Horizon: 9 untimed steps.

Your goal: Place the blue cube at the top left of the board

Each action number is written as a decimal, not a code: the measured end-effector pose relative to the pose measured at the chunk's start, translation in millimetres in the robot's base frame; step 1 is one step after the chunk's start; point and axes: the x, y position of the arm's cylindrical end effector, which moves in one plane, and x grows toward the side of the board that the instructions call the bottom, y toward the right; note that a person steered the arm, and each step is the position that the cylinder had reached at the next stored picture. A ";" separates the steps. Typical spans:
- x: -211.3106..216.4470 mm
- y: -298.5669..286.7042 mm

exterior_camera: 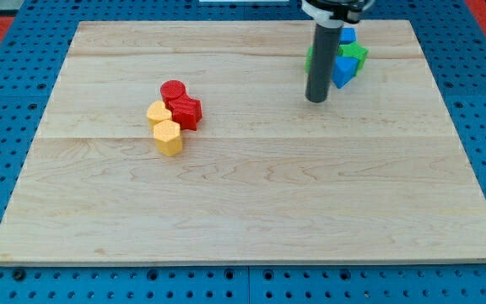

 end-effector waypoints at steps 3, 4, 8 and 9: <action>-90.5 138.2; -100.8 101.6; -157.0 46.2; -155.1 -17.7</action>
